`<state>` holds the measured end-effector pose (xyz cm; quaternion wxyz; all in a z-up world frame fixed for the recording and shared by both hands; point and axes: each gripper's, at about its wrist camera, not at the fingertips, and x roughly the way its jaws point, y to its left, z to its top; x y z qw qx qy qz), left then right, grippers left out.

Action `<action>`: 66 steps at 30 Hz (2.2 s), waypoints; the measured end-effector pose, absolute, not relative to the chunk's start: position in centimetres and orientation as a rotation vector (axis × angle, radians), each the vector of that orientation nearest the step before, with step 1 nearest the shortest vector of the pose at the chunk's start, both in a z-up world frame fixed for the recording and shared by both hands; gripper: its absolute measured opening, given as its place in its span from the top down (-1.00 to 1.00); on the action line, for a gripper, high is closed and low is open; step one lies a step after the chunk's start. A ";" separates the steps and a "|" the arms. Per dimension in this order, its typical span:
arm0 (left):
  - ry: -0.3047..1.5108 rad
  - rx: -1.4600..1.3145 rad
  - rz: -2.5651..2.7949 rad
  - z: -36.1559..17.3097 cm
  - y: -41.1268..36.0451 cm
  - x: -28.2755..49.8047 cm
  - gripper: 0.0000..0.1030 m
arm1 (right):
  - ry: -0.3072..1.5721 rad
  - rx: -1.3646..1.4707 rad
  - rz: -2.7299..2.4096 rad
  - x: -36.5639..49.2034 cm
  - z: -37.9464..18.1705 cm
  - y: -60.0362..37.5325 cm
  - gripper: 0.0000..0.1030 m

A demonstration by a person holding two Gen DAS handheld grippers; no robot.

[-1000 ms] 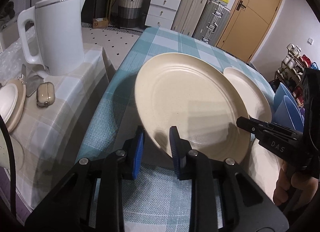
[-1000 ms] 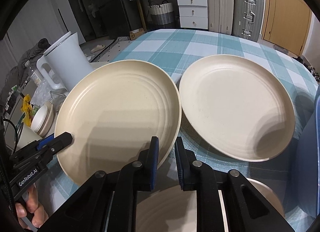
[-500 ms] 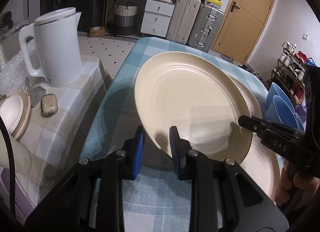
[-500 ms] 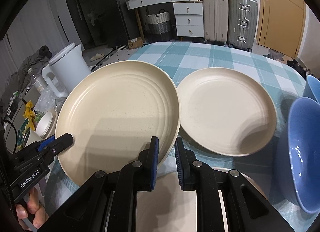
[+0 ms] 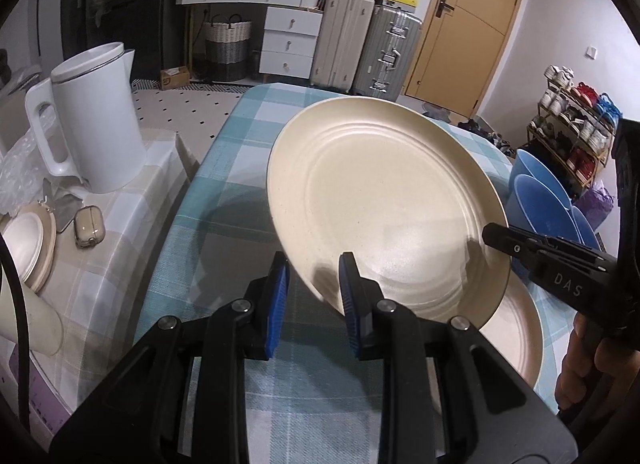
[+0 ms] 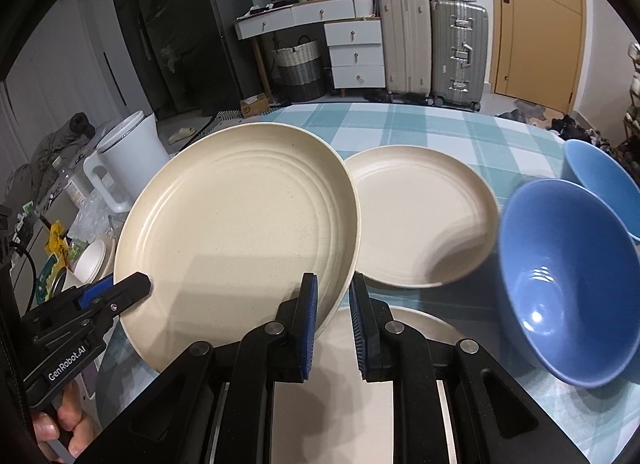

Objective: Organize plates and bowls
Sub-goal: 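Lift the cream plate with both grippers and carry it toward the blue bowls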

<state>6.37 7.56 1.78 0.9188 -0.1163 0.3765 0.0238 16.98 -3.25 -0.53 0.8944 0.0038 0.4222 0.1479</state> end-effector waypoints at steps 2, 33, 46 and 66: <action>0.777 -0.236 0.038 2.0 7.0 6.2 0.57 | 0.866 0.014 0.294 16.3 0.0 -3.9 0.68; 0.830 -0.067 -0.095 4.0 -1.6 4.0 0.57 | 0.866 0.106 0.160 8.7 1.2 -10.6 0.67; 0.906 -0.006 -0.106 2.5 -3.4 4.0 0.57 | 0.901 0.131 0.134 6.9 -0.5 -11.9 0.68; 0.985 0.130 -0.120 -0.1 -5.9 4.1 0.56 | 0.966 0.123 0.095 4.9 -2.8 -13.1 0.66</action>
